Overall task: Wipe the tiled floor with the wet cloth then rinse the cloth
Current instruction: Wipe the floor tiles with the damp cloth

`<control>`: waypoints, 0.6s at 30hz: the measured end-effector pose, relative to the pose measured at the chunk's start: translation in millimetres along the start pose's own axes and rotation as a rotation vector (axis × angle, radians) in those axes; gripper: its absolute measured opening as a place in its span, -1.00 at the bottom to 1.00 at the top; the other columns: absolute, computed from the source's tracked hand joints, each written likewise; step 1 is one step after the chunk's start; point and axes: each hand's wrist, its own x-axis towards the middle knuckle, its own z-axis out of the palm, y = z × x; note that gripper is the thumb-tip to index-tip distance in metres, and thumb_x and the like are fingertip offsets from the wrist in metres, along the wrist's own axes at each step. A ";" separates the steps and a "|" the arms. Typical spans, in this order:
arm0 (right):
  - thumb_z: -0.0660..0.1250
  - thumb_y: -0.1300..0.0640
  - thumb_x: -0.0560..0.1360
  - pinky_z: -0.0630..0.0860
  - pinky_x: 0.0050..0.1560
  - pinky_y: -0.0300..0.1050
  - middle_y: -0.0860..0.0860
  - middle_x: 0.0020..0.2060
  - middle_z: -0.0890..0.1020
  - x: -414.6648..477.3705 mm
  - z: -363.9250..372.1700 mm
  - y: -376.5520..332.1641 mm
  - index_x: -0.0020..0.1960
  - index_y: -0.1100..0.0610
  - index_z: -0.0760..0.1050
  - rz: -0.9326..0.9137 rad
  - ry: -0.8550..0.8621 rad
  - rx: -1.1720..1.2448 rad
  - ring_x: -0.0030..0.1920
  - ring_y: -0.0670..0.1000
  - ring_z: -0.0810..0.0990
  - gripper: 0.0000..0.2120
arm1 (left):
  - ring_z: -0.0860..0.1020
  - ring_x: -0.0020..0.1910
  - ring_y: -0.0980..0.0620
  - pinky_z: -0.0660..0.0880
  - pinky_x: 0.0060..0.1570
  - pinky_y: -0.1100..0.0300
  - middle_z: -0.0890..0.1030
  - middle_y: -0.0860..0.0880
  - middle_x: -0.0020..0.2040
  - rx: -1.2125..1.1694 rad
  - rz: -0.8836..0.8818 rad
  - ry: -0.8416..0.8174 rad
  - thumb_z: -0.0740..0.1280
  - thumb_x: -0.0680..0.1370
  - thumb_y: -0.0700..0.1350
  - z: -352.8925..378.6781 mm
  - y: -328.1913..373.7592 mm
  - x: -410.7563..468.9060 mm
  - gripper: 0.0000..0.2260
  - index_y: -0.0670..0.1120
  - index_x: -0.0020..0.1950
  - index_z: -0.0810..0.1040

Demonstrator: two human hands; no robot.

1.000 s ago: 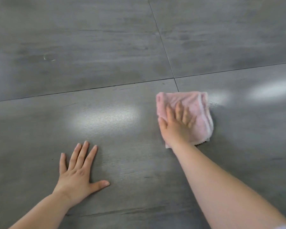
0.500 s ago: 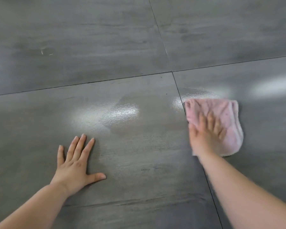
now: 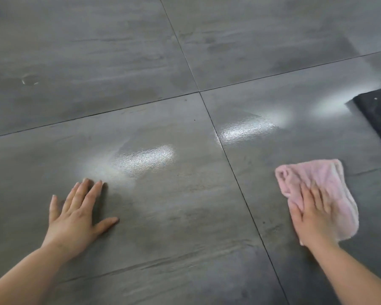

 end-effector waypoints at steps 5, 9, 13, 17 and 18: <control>-0.12 -0.15 0.52 0.08 0.36 0.25 0.17 0.46 0.21 -67.5 33.7 -91.8 0.48 0.06 0.10 -0.077 0.084 0.016 0.46 0.20 0.12 -0.42 | -0.14 0.51 0.03 -0.25 0.44 0.07 -0.04 -0.05 0.53 -0.098 -0.047 0.063 0.19 0.52 0.08 25.1 41.2 -2.9 -0.41 0.00 0.47 0.04; 0.16 -0.11 0.34 -0.05 0.41 0.18 -0.07 0.52 -0.02 -144.2 63.9 -111.1 0.42 -0.09 0.20 -0.607 -0.013 0.101 0.52 0.07 -0.08 -0.36 | -0.14 0.50 0.06 -0.25 0.44 0.10 -0.04 -0.06 0.53 -0.136 -0.087 0.113 0.19 0.52 0.06 34.8 49.3 -6.4 -0.41 -0.03 0.48 0.04; 0.13 -0.12 0.39 -0.04 0.40 0.06 -0.10 0.37 0.33 -75.4 47.3 -60.3 0.28 -0.05 0.33 -0.721 -0.027 -0.020 0.51 -0.08 -0.10 -0.53 | -0.13 0.39 0.22 -0.38 0.37 0.33 0.02 -0.01 0.51 -0.071 0.025 0.131 0.10 0.42 0.31 26.1 32.2 -4.3 -0.28 -0.04 0.47 0.07; -0.08 -0.17 0.50 -0.10 0.45 0.10 0.11 0.47 0.23 14.3 -0.3 -10.6 0.45 0.07 0.21 -0.057 -0.007 0.008 0.51 0.09 0.01 -0.40 | -0.06 0.39 0.19 -0.51 0.19 0.55 0.07 -0.01 0.50 0.000 0.049 0.117 -0.10 0.22 0.40 19.6 21.2 -5.8 -0.12 -0.02 0.45 0.15; -0.07 -0.13 0.53 -0.14 0.47 0.12 0.10 0.50 0.12 18.8 -6.5 -15.1 0.48 0.09 0.12 0.096 -0.052 0.027 0.51 0.10 -0.04 -0.43 | -0.07 0.42 0.18 -0.49 0.23 0.50 0.06 -0.05 0.51 -0.021 -0.012 0.140 -0.08 0.19 0.42 19.1 19.8 -7.1 -0.09 -0.02 0.45 0.15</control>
